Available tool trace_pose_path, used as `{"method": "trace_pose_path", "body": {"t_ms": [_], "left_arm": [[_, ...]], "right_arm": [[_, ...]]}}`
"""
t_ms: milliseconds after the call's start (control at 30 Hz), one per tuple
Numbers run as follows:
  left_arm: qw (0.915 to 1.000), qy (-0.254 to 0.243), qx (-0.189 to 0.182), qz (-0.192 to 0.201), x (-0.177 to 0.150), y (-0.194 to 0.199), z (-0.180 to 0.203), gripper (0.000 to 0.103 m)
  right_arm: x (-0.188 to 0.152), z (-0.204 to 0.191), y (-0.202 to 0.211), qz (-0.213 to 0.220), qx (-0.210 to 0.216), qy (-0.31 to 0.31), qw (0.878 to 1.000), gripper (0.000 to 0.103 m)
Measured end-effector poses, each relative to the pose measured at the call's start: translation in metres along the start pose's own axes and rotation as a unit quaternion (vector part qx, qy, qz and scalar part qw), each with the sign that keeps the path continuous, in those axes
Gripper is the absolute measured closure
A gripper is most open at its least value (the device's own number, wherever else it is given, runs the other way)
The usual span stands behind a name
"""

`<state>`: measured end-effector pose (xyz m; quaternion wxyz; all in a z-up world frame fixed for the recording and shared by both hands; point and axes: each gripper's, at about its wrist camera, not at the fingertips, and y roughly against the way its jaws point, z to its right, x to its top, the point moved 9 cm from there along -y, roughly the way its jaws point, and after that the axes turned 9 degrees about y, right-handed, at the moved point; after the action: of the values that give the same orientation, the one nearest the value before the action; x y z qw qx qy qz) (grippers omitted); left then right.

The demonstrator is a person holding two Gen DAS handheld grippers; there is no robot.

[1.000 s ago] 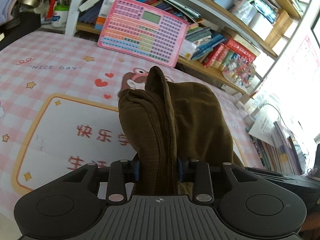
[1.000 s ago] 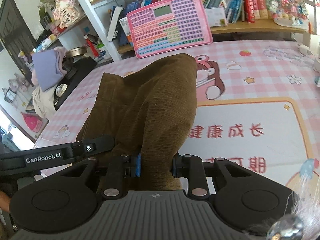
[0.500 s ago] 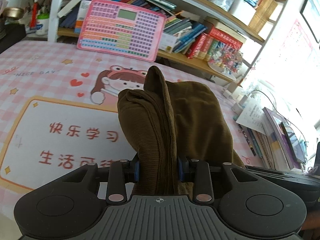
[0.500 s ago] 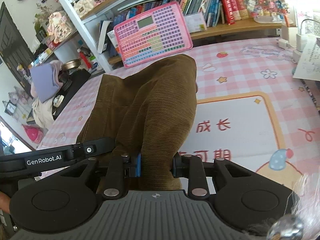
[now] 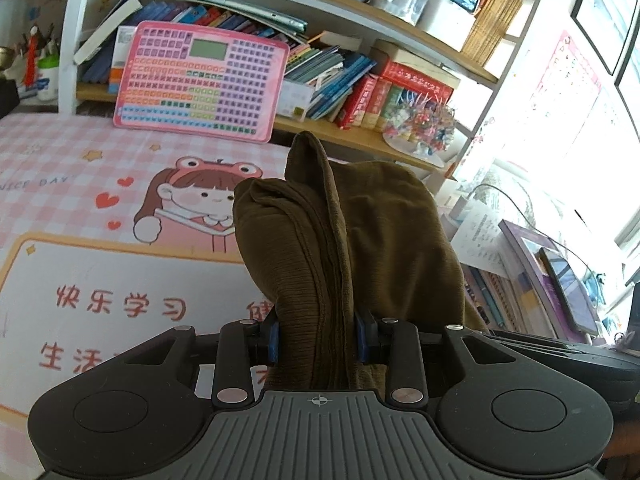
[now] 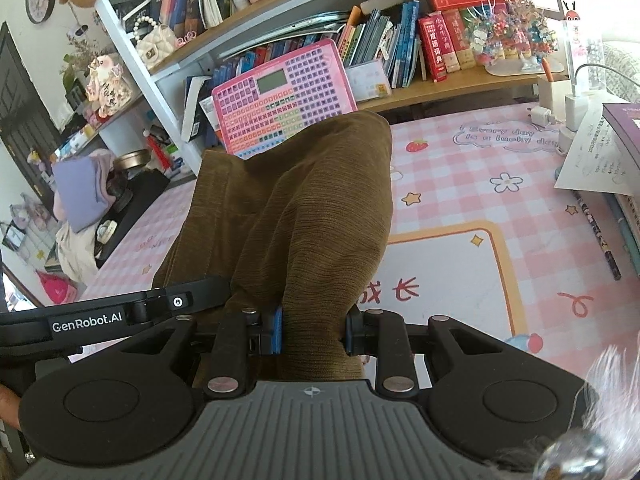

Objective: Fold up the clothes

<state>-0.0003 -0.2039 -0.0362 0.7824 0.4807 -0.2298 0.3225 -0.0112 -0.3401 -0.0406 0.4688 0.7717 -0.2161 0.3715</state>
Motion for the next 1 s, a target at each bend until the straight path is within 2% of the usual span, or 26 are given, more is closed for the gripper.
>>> {"method": "trace_pose_path", "body": {"t_ms": [233, 433, 800, 1000], "left_arm": [[1.0000, 0.001, -0.006, 0.000, 0.013, -0.003, -0.018, 0.071], [0.9996, 0.005, -0.027, -0.009, 0.031, -0.011, -0.053, 0.071], [0.9966, 0.046, -0.050, -0.045, 0.082, -0.017, -0.173, 0.071], [0.9940, 0.070, -0.067, -0.050, 0.110, -0.022, -0.220, 0.071]], "right_arm": [[0.009, -0.013, -0.017, 0.001, -0.005, 0.002, 1.000, 0.078], [0.018, -0.034, -0.047, -0.003, -0.026, 0.001, 1.000, 0.078], [0.033, -0.125, -0.137, -0.040, -0.052, 0.005, 0.998, 0.078], [0.051, -0.160, -0.178, -0.050, -0.062, 0.012, 0.997, 0.078]]}}
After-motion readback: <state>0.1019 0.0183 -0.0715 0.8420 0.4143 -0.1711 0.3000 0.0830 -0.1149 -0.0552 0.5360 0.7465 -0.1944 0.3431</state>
